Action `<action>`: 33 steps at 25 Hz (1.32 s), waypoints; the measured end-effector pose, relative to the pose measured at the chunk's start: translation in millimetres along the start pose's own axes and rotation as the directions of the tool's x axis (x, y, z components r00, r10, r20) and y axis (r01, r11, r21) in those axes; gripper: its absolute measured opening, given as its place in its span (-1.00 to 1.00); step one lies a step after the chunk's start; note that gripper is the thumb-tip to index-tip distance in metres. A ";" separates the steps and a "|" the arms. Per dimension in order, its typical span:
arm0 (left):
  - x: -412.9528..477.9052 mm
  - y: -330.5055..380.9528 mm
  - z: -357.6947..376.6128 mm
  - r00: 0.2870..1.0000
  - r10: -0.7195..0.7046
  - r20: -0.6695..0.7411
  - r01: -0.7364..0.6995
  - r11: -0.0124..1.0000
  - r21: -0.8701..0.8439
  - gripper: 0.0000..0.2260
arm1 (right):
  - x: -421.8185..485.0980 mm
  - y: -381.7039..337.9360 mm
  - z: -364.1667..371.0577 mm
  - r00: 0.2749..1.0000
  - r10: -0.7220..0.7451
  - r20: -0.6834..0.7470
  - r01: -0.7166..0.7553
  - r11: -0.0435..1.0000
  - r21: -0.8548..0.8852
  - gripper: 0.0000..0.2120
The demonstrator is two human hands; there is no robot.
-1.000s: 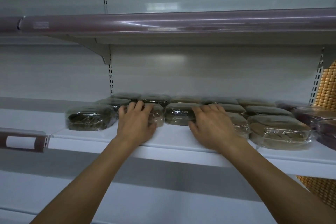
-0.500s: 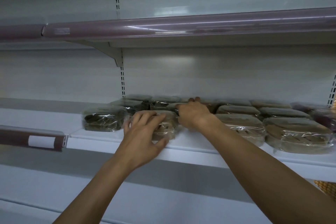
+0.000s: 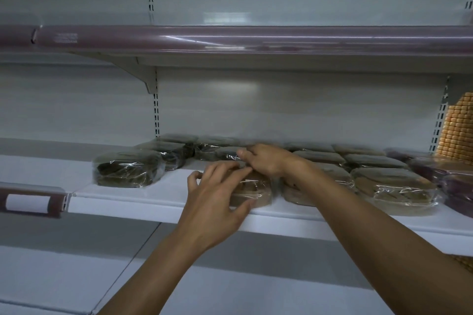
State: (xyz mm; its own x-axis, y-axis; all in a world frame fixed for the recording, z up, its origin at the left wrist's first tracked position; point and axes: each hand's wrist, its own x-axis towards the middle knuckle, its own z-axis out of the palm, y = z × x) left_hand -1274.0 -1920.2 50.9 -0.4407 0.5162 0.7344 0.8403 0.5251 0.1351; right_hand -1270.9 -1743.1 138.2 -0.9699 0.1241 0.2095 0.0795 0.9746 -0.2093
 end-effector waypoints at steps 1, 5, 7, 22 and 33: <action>-3.1 -1.6 0.8 1.000 -0.010 -0.009 0.010 0.999 -0.039 -0.45 | 1.9 -3.1 0.2 1.000 -0.006 0.000 0.006 1.000 0.004 -0.46; -15.7 -5.5 3.8 0.999 -0.041 -0.017 0.037 0.984 -0.172 -0.45 | 4.1 -16.2 3.2 0.997 -0.029 -0.072 0.030 1.000 0.005 -0.56; -18.9 -4.6 3.2 0.998 -0.042 -0.035 0.035 0.980 -0.195 -0.45 | 0.9 -23.4 2.2 0.997 -0.074 -0.037 0.078 0.991 0.111 -0.61; 26.0 -61.4 -8.0 0.964 -0.259 0.050 0.257 0.880 -0.399 -0.68 | 4.6 -33.8 -0.1 0.987 -0.121 0.108 0.115 0.992 0.055 -0.57; 28.5 -45.0 -2.4 0.930 -0.331 -0.158 0.241 0.877 -0.415 -0.39 | -87.2 46.3 -35.9 0.983 -0.006 -0.182 -0.020 0.990 -0.143 -0.68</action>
State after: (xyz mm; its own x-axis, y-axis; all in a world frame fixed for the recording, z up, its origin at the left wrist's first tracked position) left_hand -1323.6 -1930.7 67.3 -0.6380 0.1994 0.7438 0.7618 0.3042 0.5719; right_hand -1174.3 -1702.1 144.4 -0.9122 0.1498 0.3814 0.1311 0.9885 -0.0748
